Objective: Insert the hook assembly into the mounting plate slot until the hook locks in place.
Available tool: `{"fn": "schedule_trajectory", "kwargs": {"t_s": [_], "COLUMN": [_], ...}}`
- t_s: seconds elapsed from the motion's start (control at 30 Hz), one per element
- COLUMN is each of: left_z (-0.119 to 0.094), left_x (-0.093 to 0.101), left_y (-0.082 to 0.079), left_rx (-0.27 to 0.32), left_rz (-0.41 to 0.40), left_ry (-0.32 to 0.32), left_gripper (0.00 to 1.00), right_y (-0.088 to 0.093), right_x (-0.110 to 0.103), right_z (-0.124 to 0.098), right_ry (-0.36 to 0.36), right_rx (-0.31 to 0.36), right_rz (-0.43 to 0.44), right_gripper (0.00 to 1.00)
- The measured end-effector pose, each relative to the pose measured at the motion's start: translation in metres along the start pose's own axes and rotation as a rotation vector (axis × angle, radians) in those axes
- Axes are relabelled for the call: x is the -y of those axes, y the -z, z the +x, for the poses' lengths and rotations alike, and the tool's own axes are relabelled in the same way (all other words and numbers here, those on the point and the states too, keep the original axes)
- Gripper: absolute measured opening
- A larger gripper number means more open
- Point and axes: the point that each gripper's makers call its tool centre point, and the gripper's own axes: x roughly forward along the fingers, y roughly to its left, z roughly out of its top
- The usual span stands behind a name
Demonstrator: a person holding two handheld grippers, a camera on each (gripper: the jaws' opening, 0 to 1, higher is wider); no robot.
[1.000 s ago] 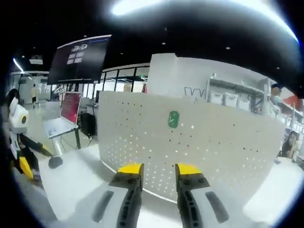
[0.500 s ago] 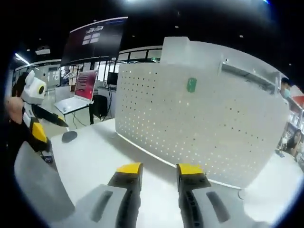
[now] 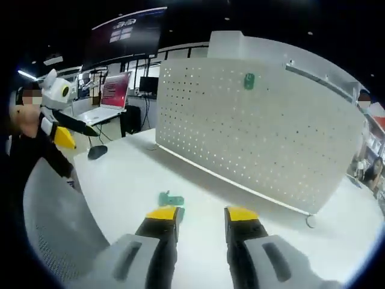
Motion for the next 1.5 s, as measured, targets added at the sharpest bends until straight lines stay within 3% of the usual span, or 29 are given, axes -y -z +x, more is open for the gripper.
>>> {"fn": "schedule_trajectory", "kwargs": {"t_s": [0.33, 0.57, 0.97, 1.07, 1.5], "left_z": [0.001, 0.002, 0.009, 0.012, 0.020], "left_x": [0.004, 0.005, -0.001, -0.003, -0.010], "left_y": [0.002, 0.007, 0.015, 0.016, 0.019], "left_rx": [-0.009, -0.024, -0.054, -0.057, -0.079], "left_rz": [0.000, -0.003, -0.023, -0.031, -0.053], "left_ry": [0.010, 0.012, 0.004, 0.004, -0.001], "left_gripper": [0.93, 0.93, 0.92, 0.92, 0.92], "right_y": [0.019, 0.031, 0.040, 0.040, 0.033], "right_x": [-0.020, -0.038, -0.057, -0.057, -0.054], "right_z": [-0.004, 0.006, 0.049, 0.063, 0.120], "right_ry": [-0.050, -0.100, -0.181, -0.193, -0.202], "right_rx": [-0.043, -0.075, -0.114, -0.118, -0.137], "right_rz": [0.035, 0.083, 0.182, 0.228, 0.281], "right_gripper": [0.28, 0.28, 0.23, 0.22, 0.18]}}
